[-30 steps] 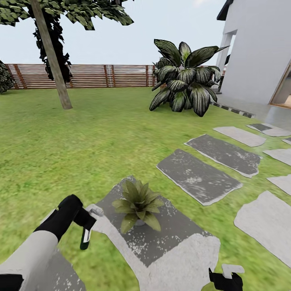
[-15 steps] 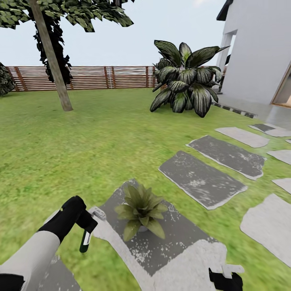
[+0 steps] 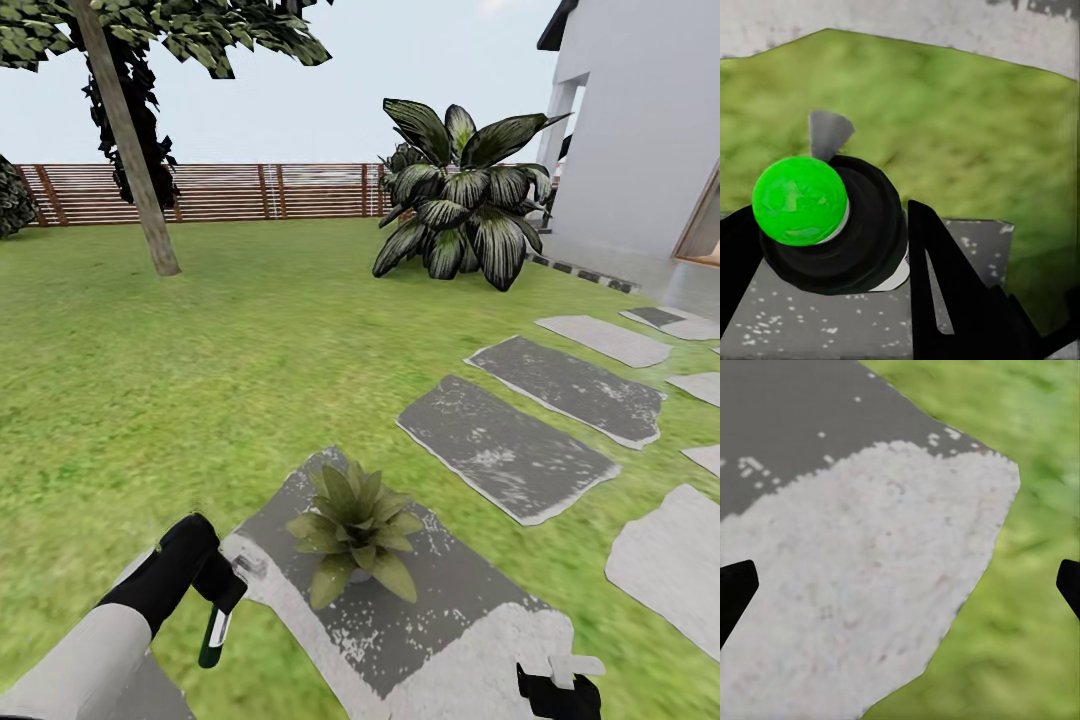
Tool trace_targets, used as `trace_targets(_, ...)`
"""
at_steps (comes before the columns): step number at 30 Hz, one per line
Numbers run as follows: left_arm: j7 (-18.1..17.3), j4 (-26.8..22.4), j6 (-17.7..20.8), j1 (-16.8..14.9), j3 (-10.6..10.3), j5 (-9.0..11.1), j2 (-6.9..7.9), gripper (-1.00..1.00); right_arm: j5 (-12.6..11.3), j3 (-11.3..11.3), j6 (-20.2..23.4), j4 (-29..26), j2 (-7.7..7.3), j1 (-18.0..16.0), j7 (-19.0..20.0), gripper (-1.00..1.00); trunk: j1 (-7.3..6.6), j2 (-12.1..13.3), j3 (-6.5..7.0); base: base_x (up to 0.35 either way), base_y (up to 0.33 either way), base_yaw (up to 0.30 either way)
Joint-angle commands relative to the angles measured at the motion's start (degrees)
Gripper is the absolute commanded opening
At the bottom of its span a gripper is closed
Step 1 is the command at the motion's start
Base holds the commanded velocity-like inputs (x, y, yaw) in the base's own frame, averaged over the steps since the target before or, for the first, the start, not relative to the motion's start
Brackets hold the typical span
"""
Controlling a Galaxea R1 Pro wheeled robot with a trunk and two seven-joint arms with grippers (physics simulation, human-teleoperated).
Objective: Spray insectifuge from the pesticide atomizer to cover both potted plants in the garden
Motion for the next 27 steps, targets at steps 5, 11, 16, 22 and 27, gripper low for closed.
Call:
trace_targets(5,-0.7,-1.0,0.2,0.1,-0.1,-0.5,-0.19,-1.0,0.6,-0.3,-0.2,0.1,0.08,0.0,-0.3,1.0,-0.01,0.0,-0.05,0.0,0.0,0.018)
trace_targets(11,-1.3,-2.1,0.7,-3.4,0.0,-0.1,-0.45,-1.0,0.6,-0.3,-0.2,0.0,0.09,0.0,-0.4,1.0,-0.01,0.0,-0.05,0.0,0.0,0.23)
trace_targets(16,-2.5,-2.3,0.6,-4.6,0.0,-0.4,-0.16,-1.0,0.6,-0.3,-0.2,0.0,0.02,0.0,-0.4,1.0,-0.01,0.0,-0.05,0.0,0.0,0.229)
trace_targets(22,-2.5,-2.3,0.4,-4.1,-0.2,-0.6,-0.36,-1.0,0.5,-0.3,-0.2,0.0,0.0,0.0,-0.4,1.0,-0.01,0.0,-0.05,0.0,-0.13,0.024)
trace_targets(27,-2.5,-2.3,0.4,-4.1,-0.2,-0.6,-0.34,-1.0,0.6,-0.3,-0.2,0.0,0.0,0.0,-0.4,1.0,-0.01,0.0,-0.05,0.0,-0.267,0.001)
